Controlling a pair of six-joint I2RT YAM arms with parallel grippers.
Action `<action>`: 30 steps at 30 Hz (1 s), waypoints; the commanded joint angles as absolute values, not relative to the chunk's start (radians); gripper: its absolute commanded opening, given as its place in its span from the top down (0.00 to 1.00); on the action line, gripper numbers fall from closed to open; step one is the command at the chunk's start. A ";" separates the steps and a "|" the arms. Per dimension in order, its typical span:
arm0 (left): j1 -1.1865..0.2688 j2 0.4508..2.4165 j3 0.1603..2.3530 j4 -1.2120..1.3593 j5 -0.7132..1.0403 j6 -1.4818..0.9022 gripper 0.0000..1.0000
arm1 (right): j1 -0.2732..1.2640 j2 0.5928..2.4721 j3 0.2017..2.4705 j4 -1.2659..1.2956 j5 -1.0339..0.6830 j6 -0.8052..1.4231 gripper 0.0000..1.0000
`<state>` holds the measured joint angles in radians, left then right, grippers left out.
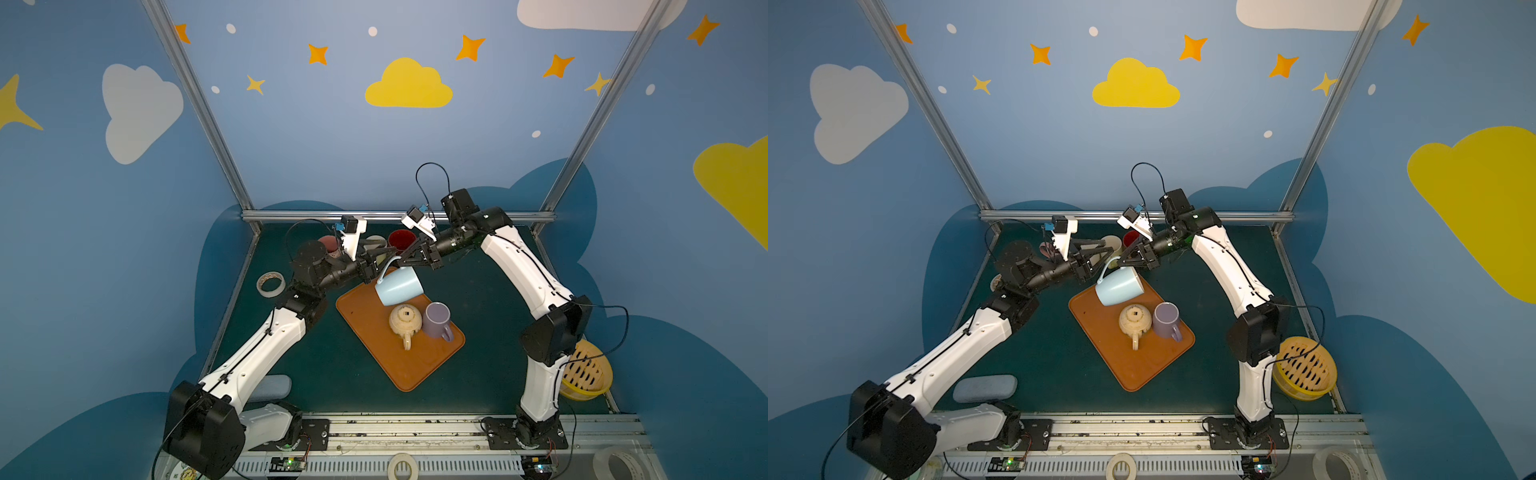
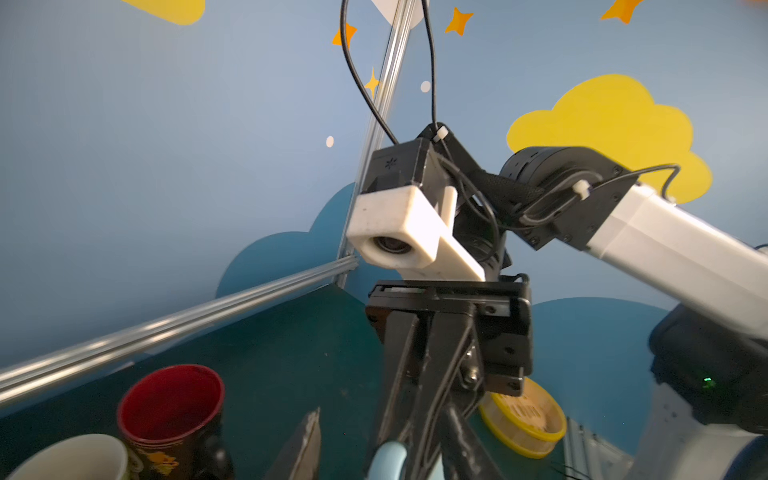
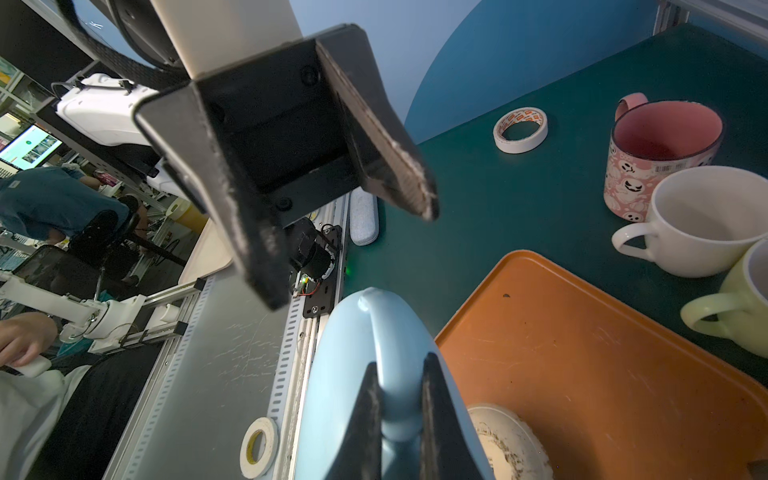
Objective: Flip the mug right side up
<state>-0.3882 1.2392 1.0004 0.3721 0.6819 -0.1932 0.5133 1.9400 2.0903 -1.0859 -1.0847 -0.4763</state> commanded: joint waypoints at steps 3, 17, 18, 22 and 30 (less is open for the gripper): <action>-0.334 1.274 1.211 0.001 0.956 -0.031 0.36 | 0.498 1.865 2.092 -1.094 -1.149 -0.497 1.00; -0.237 1.533 1.695 -0.786 1.269 0.267 0.40 | 0.475 1.812 2.022 -1.114 -1.188 -0.540 1.00; -0.246 1.545 1.708 -0.813 1.268 0.288 0.41 | 0.475 1.808 2.014 -1.106 -1.195 -0.538 1.00; -0.302 1.600 1.778 -0.966 1.183 0.384 0.44 | 0.483 1.800 1.982 -1.078 -1.216 -0.531 1.00; -0.347 1.644 1.837 -1.066 1.103 0.439 0.54 | 0.491 1.790 1.937 -1.054 -1.233 -0.528 1.00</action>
